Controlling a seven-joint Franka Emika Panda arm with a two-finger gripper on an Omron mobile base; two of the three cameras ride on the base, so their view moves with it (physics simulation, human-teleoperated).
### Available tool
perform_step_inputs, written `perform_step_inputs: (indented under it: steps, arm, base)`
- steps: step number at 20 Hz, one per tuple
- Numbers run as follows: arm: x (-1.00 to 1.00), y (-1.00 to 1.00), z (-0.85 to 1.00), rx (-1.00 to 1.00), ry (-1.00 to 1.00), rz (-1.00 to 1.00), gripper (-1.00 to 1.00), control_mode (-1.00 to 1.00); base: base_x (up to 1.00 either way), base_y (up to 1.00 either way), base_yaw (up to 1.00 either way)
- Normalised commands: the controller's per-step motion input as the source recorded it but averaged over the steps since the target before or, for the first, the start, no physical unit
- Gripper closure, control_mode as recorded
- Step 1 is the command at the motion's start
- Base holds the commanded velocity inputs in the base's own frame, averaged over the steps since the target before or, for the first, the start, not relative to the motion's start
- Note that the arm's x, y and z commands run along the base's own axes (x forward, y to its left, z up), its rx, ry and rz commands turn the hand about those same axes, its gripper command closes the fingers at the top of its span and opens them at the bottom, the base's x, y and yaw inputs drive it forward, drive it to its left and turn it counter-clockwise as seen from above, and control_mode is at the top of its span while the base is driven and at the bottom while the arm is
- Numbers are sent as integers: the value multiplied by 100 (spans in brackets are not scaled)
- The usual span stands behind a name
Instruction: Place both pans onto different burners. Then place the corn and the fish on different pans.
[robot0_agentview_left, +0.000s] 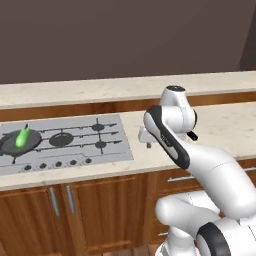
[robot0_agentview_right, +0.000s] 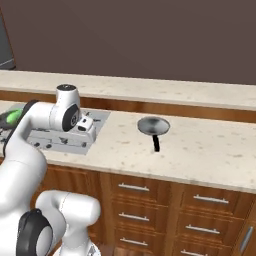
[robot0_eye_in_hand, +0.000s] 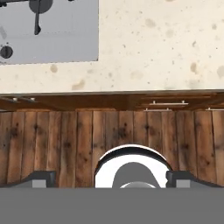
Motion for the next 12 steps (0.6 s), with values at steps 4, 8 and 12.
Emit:
perform_step_inputs:
  steps: [4, 8, 12]
  arm:
    - [0, 0, 0, 0, 0, 0, -100, 100]
    - [0, 0, 0, 0, 0, 0, -100, 100]
    - [0, 0, 0, 0, 0, 0, -100, 100]
  base:
    - [0, -84, 1]
    - [0, -64, 0]
    - [5, -59, 0]
